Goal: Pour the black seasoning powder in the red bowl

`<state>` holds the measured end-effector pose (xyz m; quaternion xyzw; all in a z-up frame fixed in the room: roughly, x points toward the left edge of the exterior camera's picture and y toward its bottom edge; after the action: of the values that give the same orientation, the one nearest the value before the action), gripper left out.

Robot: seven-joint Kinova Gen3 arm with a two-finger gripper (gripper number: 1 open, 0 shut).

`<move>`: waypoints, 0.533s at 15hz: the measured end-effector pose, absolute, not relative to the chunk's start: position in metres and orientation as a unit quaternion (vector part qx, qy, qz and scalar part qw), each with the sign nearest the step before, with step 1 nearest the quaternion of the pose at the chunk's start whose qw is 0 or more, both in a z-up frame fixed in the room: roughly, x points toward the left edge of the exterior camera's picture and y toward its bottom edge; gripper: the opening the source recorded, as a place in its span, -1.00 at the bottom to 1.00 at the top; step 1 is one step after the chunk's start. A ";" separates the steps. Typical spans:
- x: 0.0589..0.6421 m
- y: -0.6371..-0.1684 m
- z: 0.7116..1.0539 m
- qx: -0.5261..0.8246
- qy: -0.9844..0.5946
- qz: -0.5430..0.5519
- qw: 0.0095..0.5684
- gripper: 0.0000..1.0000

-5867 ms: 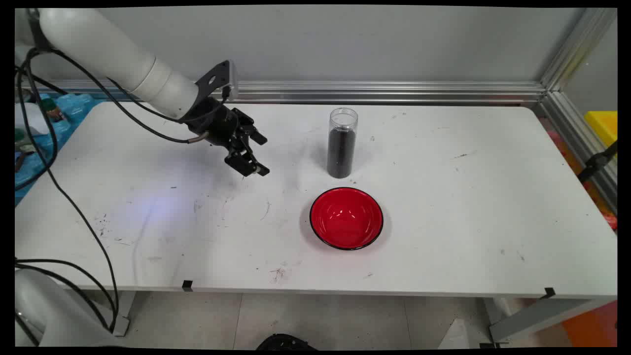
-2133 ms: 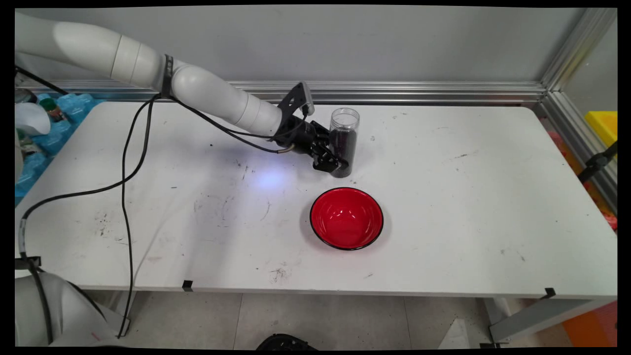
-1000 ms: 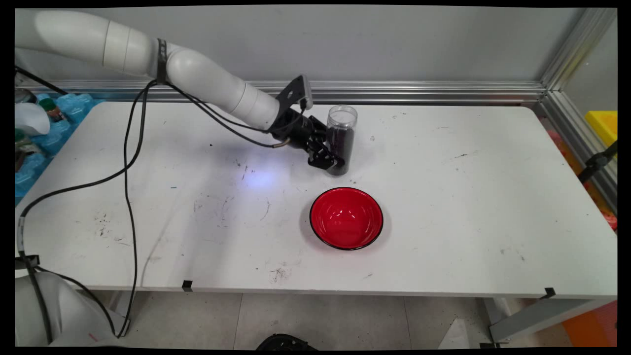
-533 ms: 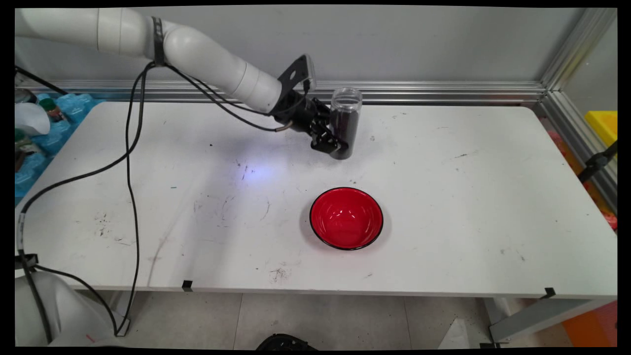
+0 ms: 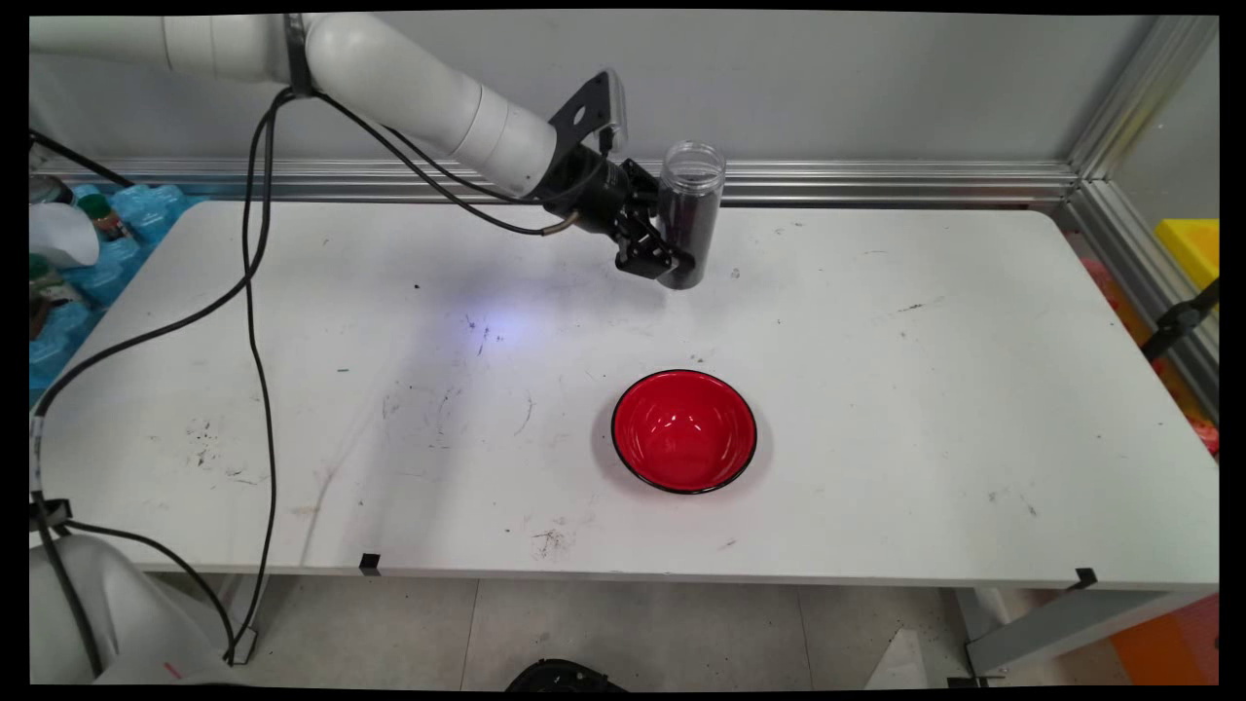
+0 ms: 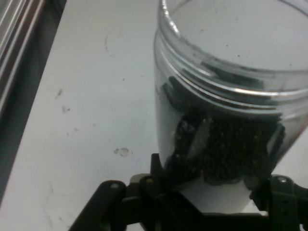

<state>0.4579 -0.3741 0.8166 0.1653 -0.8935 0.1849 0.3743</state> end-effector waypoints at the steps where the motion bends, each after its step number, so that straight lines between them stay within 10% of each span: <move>1: 0.457 -0.372 0.820 0.149 -0.897 0.190 0.371 -1.00; 8: 0.448 -0.356 0.829 0.052 -0.908 0.228 0.348 -1.00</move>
<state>0.4482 -0.3559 0.8291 0.0520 -0.9079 0.2280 0.3478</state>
